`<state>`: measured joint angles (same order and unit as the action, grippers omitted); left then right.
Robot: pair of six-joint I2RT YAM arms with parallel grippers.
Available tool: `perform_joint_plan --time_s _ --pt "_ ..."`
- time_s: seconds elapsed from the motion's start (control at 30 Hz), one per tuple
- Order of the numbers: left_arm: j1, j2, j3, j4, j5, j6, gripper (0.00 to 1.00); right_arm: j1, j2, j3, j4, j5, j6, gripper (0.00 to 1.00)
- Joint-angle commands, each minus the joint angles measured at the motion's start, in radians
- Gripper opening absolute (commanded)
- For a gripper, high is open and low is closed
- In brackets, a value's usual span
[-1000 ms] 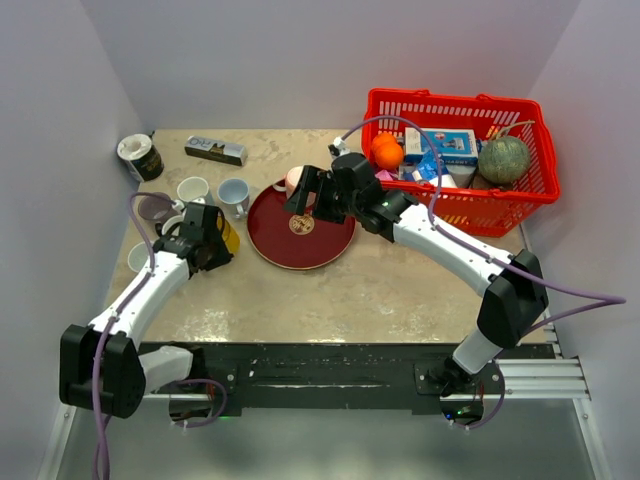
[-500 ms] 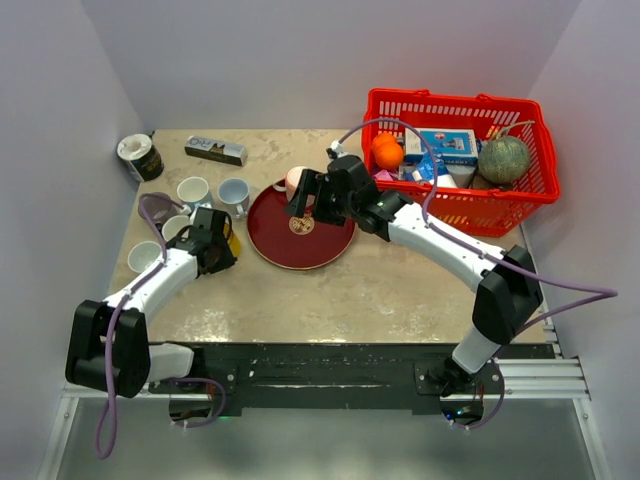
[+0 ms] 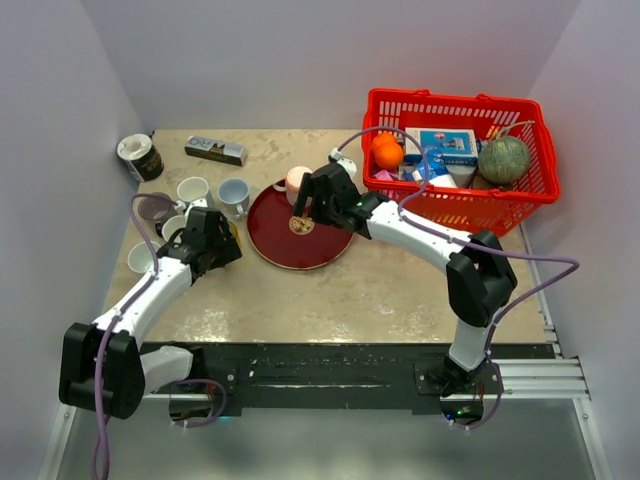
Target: Turn the mug right side up
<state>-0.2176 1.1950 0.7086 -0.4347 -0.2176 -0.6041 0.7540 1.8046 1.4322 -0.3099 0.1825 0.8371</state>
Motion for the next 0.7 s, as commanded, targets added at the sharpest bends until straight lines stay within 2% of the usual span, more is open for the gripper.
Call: perform_joint_plan --time_s 0.0,0.37,0.67 --pt "-0.006 -0.095 0.054 -0.009 0.021 0.029 0.7 0.051 0.016 0.094 0.052 0.192 0.091 0.86" --pt "-0.006 -0.258 0.152 -0.081 0.144 0.038 0.74 0.091 0.223 0.324 -0.029 0.391 0.318 0.85" --pt "-0.006 -0.281 0.209 -0.081 0.185 0.007 0.75 0.122 0.366 0.45 0.028 0.518 0.5 0.83"
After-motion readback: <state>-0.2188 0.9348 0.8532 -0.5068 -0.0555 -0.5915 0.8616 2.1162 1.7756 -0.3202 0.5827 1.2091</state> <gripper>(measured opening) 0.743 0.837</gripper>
